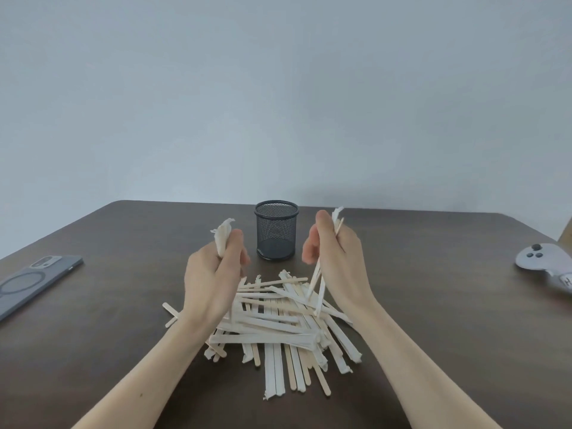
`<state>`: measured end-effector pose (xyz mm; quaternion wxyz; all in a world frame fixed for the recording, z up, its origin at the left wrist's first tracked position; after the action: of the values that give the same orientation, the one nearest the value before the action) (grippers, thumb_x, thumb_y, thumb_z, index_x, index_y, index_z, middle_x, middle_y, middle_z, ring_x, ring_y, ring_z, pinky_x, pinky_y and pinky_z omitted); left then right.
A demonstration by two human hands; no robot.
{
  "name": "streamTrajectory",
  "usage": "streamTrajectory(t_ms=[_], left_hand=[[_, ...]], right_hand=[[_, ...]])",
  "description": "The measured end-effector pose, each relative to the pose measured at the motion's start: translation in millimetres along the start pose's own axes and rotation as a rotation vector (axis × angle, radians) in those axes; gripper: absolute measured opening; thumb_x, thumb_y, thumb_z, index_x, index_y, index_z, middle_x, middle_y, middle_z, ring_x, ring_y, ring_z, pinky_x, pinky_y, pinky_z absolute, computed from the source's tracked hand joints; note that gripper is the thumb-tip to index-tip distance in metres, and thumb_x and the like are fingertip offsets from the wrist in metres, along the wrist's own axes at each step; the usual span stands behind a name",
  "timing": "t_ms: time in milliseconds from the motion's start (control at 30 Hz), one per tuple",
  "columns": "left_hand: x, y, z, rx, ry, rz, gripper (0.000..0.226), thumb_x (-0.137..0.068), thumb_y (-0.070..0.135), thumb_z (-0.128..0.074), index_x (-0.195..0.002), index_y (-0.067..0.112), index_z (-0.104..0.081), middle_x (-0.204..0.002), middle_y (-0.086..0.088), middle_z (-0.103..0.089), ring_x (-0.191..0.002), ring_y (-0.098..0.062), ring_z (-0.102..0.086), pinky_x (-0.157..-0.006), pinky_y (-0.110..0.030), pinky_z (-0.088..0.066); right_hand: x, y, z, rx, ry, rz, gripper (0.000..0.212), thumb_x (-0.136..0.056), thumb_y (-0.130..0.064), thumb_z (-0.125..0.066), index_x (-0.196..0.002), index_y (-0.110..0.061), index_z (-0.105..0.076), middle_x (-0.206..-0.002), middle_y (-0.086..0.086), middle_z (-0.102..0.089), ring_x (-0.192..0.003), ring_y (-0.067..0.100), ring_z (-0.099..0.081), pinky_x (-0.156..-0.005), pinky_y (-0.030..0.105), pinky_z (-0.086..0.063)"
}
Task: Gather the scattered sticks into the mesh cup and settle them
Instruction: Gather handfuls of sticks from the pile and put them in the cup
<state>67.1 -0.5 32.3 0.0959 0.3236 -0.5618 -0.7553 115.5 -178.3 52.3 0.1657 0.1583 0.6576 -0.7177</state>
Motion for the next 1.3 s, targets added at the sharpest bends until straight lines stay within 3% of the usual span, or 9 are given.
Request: streamTrajectory(t_ms=[100,233,400,567,667,767,933,1133,1300], left_hand=[[-5.4,6.2,6.0,-0.128,0.075,-0.048,0.053,-0.099,0.044,-0.04,-0.064,0.008,-0.058,-0.058,-0.007,-0.061,-0.059,-0.023,-0.055,-0.068,-0.04,-0.046],[-6.2,9.5,9.5,-0.264,0.075,-0.042,0.055,-0.104,0.041,-0.034,-0.069,0.006,-0.058,-0.054,-0.001,-0.056,-0.057,-0.022,-0.053,-0.065,-0.036,-0.043],[-35.7,21.9,18.8,-0.143,-0.048,-0.036,0.057,-0.104,0.033,-0.046,-0.054,0.008,-0.053,-0.034,0.008,-0.039,-0.034,-0.008,-0.037,-0.042,-0.018,-0.033],[-85.7,55.4,10.9,-0.146,-0.047,-0.109,0.052,-0.1,0.035,-0.048,-0.058,0.006,-0.057,-0.031,0.008,-0.042,-0.03,-0.008,-0.035,-0.046,-0.027,-0.034],[-112.5,65.7,-9.2,-0.107,0.011,-0.144,0.057,-0.101,0.038,-0.046,-0.064,-0.004,-0.059,-0.039,0.008,-0.048,-0.04,-0.018,-0.041,-0.051,-0.028,-0.037],[-133.5,66.1,-33.1,-0.101,0.063,-0.174,0.066,-0.1,0.044,-0.043,-0.078,-0.016,-0.06,-0.057,-0.007,-0.051,-0.054,-0.024,-0.044,-0.058,-0.035,-0.038],[-149.0,45.3,-62.2,-0.257,0.086,-0.169,0.073,-0.101,0.051,-0.037,-0.078,-0.012,-0.066,-0.063,-0.023,-0.066,-0.054,-0.033,-0.057,-0.056,-0.035,-0.044],[-135.4,21.6,-71.7,-0.49,-0.094,-0.091,0.07,-0.099,0.062,-0.03,-0.059,0.006,-0.049,-0.061,-0.005,-0.068,-0.066,-0.028,-0.063,-0.063,-0.034,-0.043],[-127.8,17.5,-56.7,-0.523,-0.143,-0.056,0.063,-0.094,0.07,-0.032,-0.087,0.014,-0.058,-0.081,0.006,-0.071,-0.09,-0.029,-0.065,-0.078,-0.039,-0.043]], right_hand=[[-6.7,0.6,9.2,0.097,0.052,-0.036,0.046,-0.105,-0.037,-0.04,-0.064,-0.019,-0.052,-0.049,-0.012,-0.045,-0.05,0.004,-0.043,-0.067,0.033,-0.044],[-4.8,4.1,11.5,0.301,0.05,-0.077,0.047,-0.105,-0.042,-0.033,-0.065,-0.023,-0.05,-0.044,-0.021,-0.049,-0.052,0.007,-0.045,-0.067,0.033,-0.037],[-23.8,-4.3,16.1,0.201,0.104,-0.04,0.053,-0.106,-0.043,-0.035,-0.061,-0.021,-0.051,-0.039,-0.018,-0.045,-0.05,0.011,-0.043,-0.067,0.034,-0.037],[-73.7,-30.1,4.9,0.225,0.118,0.067,0.055,-0.105,-0.042,-0.04,-0.056,-0.022,-0.054,-0.035,-0.018,-0.046,-0.047,0.012,-0.045,-0.061,0.033,-0.038],[-102.6,-35.4,-9.3,0.248,0.14,0.097,0.055,-0.104,-0.044,-0.04,-0.055,-0.024,-0.054,-0.038,-0.012,-0.047,-0.054,0.02,-0.051,-0.067,0.039,-0.047],[-123.9,-30.5,-20.0,0.284,0.176,0.086,0.054,-0.105,-0.044,-0.037,-0.058,-0.024,-0.054,-0.052,-0.01,-0.048,-0.062,0.021,-0.054,-0.07,0.037,-0.045],[-133.9,-12.1,-32.0,0.445,0.135,0.064,0.052,-0.105,-0.049,-0.033,-0.067,-0.023,-0.056,-0.06,-0.011,-0.055,-0.069,0.02,-0.061,-0.071,0.033,-0.043],[-123.0,14.1,-36.1,0.606,-0.01,-0.026,0.062,-0.101,-0.058,-0.033,-0.086,-0.01,-0.069,-0.072,-0.004,-0.071,-0.081,0.022,-0.064,-0.071,0.032,-0.039],[-109.4,14.9,-28.8,0.624,-0.087,-0.113,0.054,-0.096,-0.065,-0.036,-0.097,-0.02,-0.066,-0.083,-0.014,-0.063,-0.09,0.018,-0.06,-0.076,0.034,-0.038]])
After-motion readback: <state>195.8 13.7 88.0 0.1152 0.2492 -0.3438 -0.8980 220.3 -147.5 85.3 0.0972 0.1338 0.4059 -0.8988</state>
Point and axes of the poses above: each hand's wrist, its own x-axis away from the middle knuckle, its own z-axis out of the back of the hand, y = z × x, the point moved 2 cm from there along -x, towards the middle knuckle
